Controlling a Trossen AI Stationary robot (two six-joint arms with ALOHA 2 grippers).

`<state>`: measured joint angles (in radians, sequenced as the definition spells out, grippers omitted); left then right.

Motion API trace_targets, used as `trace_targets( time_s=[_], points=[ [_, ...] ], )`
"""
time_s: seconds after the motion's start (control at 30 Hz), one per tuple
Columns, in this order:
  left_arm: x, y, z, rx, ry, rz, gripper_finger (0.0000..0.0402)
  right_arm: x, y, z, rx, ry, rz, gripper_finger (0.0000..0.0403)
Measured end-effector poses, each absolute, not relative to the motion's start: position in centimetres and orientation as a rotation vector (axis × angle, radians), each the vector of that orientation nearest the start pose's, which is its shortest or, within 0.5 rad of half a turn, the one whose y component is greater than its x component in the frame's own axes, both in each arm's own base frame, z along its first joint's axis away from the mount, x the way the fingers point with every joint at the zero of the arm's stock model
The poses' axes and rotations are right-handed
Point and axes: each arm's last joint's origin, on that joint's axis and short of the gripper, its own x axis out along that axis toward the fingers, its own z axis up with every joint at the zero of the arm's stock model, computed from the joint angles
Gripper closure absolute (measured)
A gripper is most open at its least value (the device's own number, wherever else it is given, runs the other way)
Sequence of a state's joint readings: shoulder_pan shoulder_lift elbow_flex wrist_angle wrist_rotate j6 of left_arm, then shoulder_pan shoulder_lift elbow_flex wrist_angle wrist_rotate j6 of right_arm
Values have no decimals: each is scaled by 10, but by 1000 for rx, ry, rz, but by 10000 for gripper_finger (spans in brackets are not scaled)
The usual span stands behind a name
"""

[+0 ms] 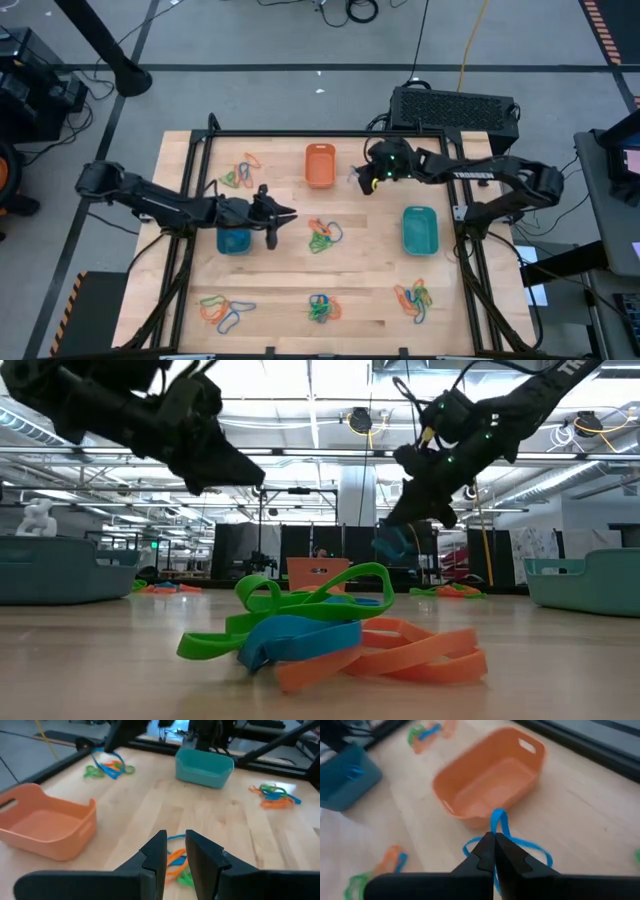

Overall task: Sort rubber bands into baskets
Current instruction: Put the blue rubber band into the blue bin

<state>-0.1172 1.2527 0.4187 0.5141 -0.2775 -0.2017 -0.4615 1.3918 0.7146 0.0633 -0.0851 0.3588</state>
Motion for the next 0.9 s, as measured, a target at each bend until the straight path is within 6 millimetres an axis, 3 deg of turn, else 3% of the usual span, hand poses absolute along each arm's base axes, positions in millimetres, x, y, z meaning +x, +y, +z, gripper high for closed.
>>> trace_targets(
  time_s=[0.17, 0.43, 0.73, 0.9],
  points=[
    [242, -15, 174, -176, 322, 164, 324, 250, -123, 202, 498, 531, -506, 403],
    [244, -14, 174, -187, 311, 137, 324, 230, -132, 179, 412, 763, -850, 403],
    [244, -14, 174, -187, 308, 137, 324, 227, -134, 175, 399, 800, -910, 402],
    [244, -14, 175, -191, 302, 136, 324, 231, -133, 176, 448, 780, -809, 402]
  ],
)
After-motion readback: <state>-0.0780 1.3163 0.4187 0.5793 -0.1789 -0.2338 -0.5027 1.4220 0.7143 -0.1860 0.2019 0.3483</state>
